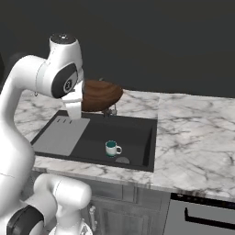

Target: Pick the mug and place it in the sink. Pick the bowl and place it in the open cabinet and then close the cabinet.

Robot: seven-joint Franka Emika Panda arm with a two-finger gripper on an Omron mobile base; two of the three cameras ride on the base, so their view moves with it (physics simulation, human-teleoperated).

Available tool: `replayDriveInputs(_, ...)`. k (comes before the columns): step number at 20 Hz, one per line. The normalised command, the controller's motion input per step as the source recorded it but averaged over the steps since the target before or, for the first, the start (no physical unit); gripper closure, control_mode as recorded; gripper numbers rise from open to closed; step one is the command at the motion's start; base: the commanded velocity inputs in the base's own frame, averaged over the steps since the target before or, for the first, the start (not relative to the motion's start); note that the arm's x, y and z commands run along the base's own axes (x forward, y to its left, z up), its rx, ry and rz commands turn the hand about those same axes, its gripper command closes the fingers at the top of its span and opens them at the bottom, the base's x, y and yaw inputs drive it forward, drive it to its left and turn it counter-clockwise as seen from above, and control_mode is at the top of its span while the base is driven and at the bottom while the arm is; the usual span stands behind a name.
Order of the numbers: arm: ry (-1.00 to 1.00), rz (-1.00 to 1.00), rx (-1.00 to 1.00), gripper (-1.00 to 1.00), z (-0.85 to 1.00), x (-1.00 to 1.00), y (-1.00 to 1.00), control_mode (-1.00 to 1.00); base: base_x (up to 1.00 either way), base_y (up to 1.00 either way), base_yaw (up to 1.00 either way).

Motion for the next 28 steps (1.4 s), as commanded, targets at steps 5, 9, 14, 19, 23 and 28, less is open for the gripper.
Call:
replayDriveInputs(5,-0.14,0.13,-0.07,1.00,0.00,-0.16,0.03,-1.00,0.00,0.00,0.00)
replayDriveInputs(9,-0.16,0.01,0.00,1.00,0.00,-0.30,-0.01,-1.00,0.00,0.00,0.00)
replayDriveInputs(14,-0.11,-0.12,0.00,1.00,0.00,-0.47,-0.05,-1.00,0.00,0.00,0.00)
replayDriveInputs(19,-0.07,-0.17,0.00,1.00,0.00,-0.52,0.00,-1.00,0.00,0.00,0.00)
replayDriveInputs(23,-0.01,-0.06,0.00,1.00,0.08,-0.24,0.00,-1.00,0.00,0.00,0.00)
replayDriveInputs(28,0.00,0.00,0.00,1.00,0.00,0.00,0.00,1.00,-0.10,-0.21,-0.03)
